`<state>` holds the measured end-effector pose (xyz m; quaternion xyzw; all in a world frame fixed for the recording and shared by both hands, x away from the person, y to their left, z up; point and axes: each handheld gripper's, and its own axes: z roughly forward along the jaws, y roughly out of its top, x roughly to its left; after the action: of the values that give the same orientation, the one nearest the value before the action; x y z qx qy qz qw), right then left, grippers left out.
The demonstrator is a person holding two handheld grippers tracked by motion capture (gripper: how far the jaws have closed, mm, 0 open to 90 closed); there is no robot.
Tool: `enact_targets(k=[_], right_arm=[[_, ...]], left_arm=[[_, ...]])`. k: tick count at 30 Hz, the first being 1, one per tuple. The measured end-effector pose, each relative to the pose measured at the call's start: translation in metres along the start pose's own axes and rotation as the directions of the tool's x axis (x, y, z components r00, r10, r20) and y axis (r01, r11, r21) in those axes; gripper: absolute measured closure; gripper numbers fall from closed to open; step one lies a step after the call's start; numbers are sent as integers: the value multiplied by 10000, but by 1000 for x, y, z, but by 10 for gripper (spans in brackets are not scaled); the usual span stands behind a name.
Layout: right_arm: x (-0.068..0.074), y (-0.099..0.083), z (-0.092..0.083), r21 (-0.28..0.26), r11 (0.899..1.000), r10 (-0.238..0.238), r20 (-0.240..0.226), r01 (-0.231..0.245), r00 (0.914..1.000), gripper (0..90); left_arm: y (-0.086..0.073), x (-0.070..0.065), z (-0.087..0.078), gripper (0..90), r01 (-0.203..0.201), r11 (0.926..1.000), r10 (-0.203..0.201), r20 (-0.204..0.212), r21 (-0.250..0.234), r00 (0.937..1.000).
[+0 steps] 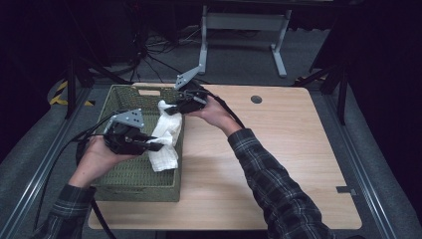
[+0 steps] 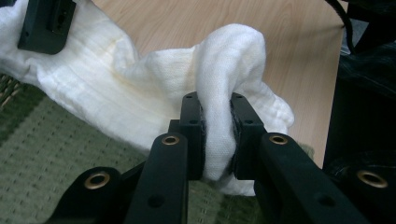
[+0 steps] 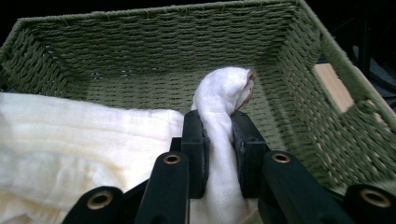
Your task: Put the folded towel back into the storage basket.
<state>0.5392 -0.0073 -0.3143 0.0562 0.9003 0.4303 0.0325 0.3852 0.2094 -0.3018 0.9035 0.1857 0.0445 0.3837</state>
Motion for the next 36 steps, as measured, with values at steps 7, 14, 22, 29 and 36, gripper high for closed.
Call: enact_targets(k=[7,14,22,29,36], right_arm=[[9,0,29,145,9998,-160,-386,166,9991,783],[9,-9,40,299,9994,-157,-484,172,9987,783],[-5,-13,46,360,9989,-281,-197,288,9994,779],[-17,-12,48,246,9997,-61,744,43,9972,553],[-21,-19,16,-73,9994,348,959,-342,9948,460]], left_arm=[[-21,-3,3,781,165,9997,-168,224,159,9996],[-24,-3,13,461,265,9996,-264,-138,49,9996],[-19,-1,23,368,298,9993,-304,-284,-220,9991],[-13,0,31,338,449,9979,-463,-289,-466,9985],[4,-2,41,306,680,9951,-709,-393,-712,9967]])
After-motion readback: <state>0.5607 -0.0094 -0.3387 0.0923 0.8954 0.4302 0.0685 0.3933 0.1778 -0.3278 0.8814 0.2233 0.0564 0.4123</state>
